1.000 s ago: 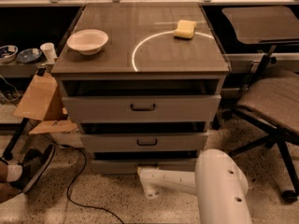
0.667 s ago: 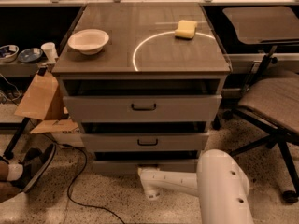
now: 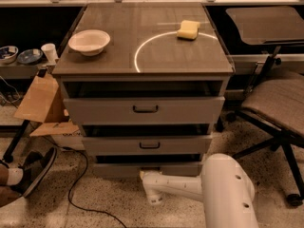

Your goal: Open bottom drawer

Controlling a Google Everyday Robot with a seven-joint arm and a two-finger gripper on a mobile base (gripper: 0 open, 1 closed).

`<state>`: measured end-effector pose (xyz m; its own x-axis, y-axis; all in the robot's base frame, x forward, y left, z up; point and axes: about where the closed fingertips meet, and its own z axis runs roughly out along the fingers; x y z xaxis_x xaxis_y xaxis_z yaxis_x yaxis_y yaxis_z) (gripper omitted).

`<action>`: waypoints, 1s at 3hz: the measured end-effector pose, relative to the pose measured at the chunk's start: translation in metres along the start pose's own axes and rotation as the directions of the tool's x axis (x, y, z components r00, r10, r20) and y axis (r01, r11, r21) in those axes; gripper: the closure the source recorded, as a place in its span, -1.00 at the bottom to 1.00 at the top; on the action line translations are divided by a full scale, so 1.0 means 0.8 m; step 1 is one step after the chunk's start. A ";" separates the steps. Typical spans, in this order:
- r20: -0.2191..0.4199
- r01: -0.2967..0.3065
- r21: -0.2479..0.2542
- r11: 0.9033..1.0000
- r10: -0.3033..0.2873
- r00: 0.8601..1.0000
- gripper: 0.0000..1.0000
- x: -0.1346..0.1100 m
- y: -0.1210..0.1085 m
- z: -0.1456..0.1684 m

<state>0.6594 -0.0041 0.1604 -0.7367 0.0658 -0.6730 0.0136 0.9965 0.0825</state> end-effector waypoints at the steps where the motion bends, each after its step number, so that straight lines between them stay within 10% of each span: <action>1: -0.021 -0.006 -0.025 1.000 0.006 1.000 1.00 0.016 0.010 -0.004; 3: -0.029 -0.012 -0.037 0.999 0.011 1.000 1.00 0.030 0.017 -0.016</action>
Offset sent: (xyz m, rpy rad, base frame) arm -0.0372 0.0248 -0.0062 0.0621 0.0294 0.0374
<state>0.6333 0.0100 0.1550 -0.7559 0.0751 -0.6504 -0.0028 0.9930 0.1179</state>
